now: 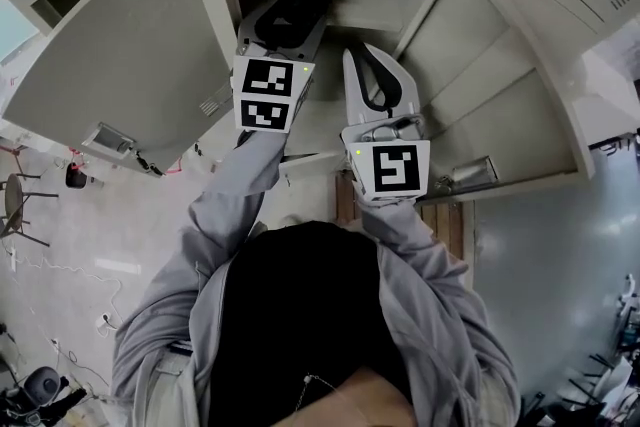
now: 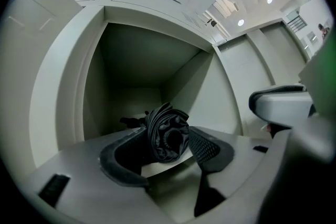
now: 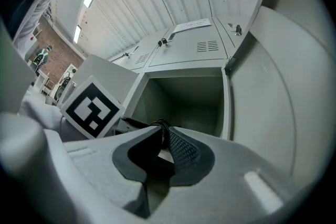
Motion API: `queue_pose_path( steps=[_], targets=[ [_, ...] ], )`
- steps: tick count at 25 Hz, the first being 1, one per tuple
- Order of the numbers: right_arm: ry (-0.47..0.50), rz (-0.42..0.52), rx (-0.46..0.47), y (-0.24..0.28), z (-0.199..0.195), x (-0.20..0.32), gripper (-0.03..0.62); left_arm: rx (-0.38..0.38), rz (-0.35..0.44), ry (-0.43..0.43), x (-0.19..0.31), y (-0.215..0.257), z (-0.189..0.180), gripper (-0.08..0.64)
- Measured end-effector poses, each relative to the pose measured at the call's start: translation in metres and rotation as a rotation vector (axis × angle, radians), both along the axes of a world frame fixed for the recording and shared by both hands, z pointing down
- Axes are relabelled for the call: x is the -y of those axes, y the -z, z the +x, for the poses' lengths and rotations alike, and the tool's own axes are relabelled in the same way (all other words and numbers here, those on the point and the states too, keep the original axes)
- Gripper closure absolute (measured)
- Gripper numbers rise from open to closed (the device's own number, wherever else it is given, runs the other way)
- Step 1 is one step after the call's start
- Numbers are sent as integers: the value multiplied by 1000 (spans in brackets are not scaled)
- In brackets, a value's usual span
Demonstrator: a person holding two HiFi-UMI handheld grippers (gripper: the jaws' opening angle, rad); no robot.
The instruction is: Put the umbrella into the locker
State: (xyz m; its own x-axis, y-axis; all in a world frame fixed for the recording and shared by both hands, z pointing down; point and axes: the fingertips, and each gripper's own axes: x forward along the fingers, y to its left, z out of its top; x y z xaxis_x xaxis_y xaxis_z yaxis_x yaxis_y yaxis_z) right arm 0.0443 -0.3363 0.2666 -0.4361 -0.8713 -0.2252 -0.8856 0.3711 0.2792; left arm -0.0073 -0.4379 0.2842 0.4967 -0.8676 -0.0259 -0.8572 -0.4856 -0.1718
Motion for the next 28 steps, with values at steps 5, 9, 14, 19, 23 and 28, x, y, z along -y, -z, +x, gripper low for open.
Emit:
queue_pose_path(
  steps=[5, 9, 14, 19, 23, 28],
  targets=[
    [-1, -1, -9, 0, 4, -8, 549, 19, 18, 13, 2, 2, 1, 311],
    [4, 0, -7, 0, 6, -12, 549, 9, 46, -12, -14, 11, 5, 285],
    [16, -1, 17, 0, 3, -14, 549, -13, 61, -13, -45, 14, -3, 285],
    [6, -27, 30, -5, -1, -13, 549, -13, 55, 26, -72, 8, -24, 497],
    [9, -47, 54, -6, -6, -16, 588, -47, 66, 47, -96, 7, -41, 550],
    [1, -94, 79, -24, -7, -26, 588, -88, 73, 82, -127, -4, -60, 554]
  ],
)
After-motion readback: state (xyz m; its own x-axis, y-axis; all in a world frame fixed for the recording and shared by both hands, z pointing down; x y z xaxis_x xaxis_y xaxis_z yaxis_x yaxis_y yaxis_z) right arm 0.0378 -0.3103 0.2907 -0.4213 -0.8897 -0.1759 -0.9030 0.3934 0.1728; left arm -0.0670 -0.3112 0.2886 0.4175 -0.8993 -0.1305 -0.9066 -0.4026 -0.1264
